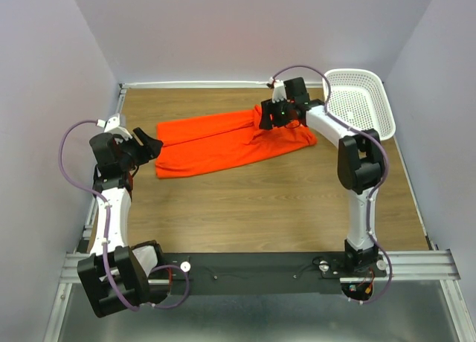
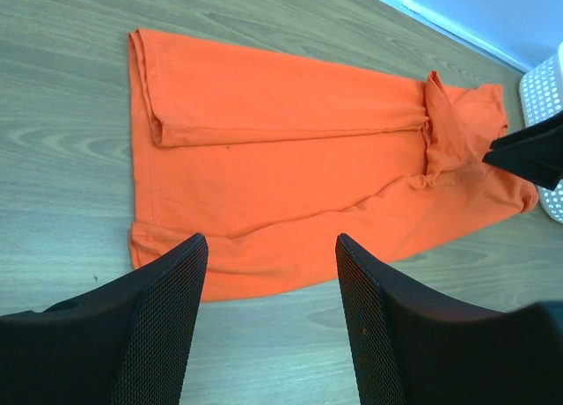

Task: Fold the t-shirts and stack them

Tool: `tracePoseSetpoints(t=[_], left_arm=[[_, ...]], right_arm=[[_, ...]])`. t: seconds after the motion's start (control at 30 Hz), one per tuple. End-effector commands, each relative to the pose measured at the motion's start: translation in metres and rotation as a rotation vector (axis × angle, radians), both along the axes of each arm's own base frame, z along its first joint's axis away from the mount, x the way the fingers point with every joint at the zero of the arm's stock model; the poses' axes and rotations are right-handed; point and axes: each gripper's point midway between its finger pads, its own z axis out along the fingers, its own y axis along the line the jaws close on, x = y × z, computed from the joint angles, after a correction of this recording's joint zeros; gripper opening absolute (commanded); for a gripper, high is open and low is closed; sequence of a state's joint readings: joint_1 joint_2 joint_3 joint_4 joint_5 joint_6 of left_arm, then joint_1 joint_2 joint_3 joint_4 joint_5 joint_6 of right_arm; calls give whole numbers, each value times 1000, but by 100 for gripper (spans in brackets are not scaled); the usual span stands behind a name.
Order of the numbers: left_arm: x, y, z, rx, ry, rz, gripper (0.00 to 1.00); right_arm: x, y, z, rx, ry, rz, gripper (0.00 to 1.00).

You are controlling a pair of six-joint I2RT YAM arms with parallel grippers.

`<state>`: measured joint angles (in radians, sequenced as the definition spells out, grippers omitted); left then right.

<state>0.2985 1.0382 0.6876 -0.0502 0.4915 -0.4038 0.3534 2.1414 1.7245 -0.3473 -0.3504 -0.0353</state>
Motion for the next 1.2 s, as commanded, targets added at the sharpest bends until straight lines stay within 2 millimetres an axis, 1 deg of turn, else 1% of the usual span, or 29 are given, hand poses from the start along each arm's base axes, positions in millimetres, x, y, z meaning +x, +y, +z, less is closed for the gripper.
tracePoseSetpoints(t=[0.0,0.03,0.13,0.2,0.23,0.33,0.37,0.6,0.63,0.77,0.8,0.87,0.9,0.97,1.0,1.1,1.13,1.17], left_arm=[[-4,-9,4,-1,-27,-46,68],[-4,-9,4,-2,-27,-44,68],[-4,-9,4,-1,-30,-45,68],[-4,-9,6,0,-33,-44,68],[-4,-9,5,0,-31,-44,68],[-4,-9,5,-1,-33,-45,68],[-4,-10,4,-5,-30,-47,68],[-4,-10,4,-5,-33,-49,68],[-4,-10,4,-7,-31,-50,68],[-4,-10,5,-6,-34,-50,68],[-4,-11,4,-6,-31,-52,68],[-4,-10,5,-6,-35,-50,68],[-4,-11,5,-5,-34,-52,68],[-5,-10,4,-6,-32,-48,68],[-4,-10,4,-5,-33,-48,68],[-4,-11,5,-5,-34,-52,68],[-4,-10,4,-5,-33,-50,68],[-4,-10,3,-8,-29,-50,68]], right_arm=[[-12,23,-11,126,160,-77,67],[-10,26,-10,139,166,-78,64],[-4,26,-22,140,192,-120,63],[1,24,-22,129,182,-142,62],[5,20,-22,110,164,-164,62],[9,11,-20,70,131,-193,62],[10,10,-15,70,119,-187,62],[5,8,-20,63,130,-187,62],[3,8,-23,59,136,-188,59],[0,7,-30,59,159,-198,58],[-1,8,-36,61,173,-195,58],[-4,13,-38,81,194,-177,57],[-6,15,-41,87,208,-174,54],[-5,18,-40,104,216,-169,54],[-5,19,-39,109,218,-169,50],[-5,21,-36,118,219,-164,49],[-4,22,-34,125,219,-159,47],[-5,24,-33,132,220,-155,46]])
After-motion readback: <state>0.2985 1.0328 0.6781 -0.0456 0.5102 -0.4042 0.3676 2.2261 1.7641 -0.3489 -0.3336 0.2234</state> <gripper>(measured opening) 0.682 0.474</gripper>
